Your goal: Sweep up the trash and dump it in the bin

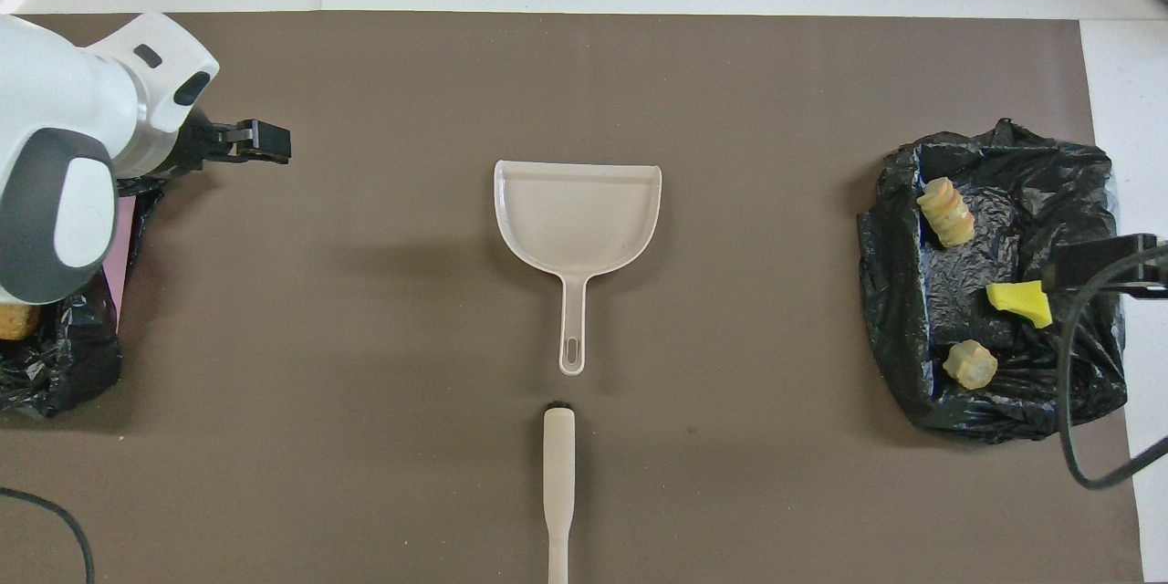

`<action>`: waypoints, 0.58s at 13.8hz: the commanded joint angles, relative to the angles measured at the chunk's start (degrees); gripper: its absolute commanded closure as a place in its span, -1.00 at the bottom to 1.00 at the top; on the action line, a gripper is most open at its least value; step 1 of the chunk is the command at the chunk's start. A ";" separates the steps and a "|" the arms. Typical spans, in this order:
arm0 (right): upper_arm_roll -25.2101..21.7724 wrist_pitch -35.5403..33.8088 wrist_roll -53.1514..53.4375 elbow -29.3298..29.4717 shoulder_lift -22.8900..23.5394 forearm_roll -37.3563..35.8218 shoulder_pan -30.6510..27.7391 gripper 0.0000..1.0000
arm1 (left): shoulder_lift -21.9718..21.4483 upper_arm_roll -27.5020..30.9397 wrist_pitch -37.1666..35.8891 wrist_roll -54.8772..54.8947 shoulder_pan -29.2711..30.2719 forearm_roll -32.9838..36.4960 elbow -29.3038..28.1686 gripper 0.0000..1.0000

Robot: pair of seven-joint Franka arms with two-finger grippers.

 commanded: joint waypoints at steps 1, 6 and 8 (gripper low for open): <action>-0.16 -1.33 -1.46 0.31 -0.34 -0.72 -0.16 -1.00 | -3.63 -0.72 -4.36 4.61 2.95 -0.07 -0.01 -1.00; -0.16 -1.33 -1.46 0.31 -0.34 -0.72 -0.16 -1.00 | -8.90 1.20 -12.53 5.94 5.15 -0.07 -0.02 -1.00; -0.16 -1.33 -1.46 0.31 -0.34 -0.72 -0.16 -1.00 | -10.93 1.91 -15.25 5.86 5.15 -0.07 0.16 -1.00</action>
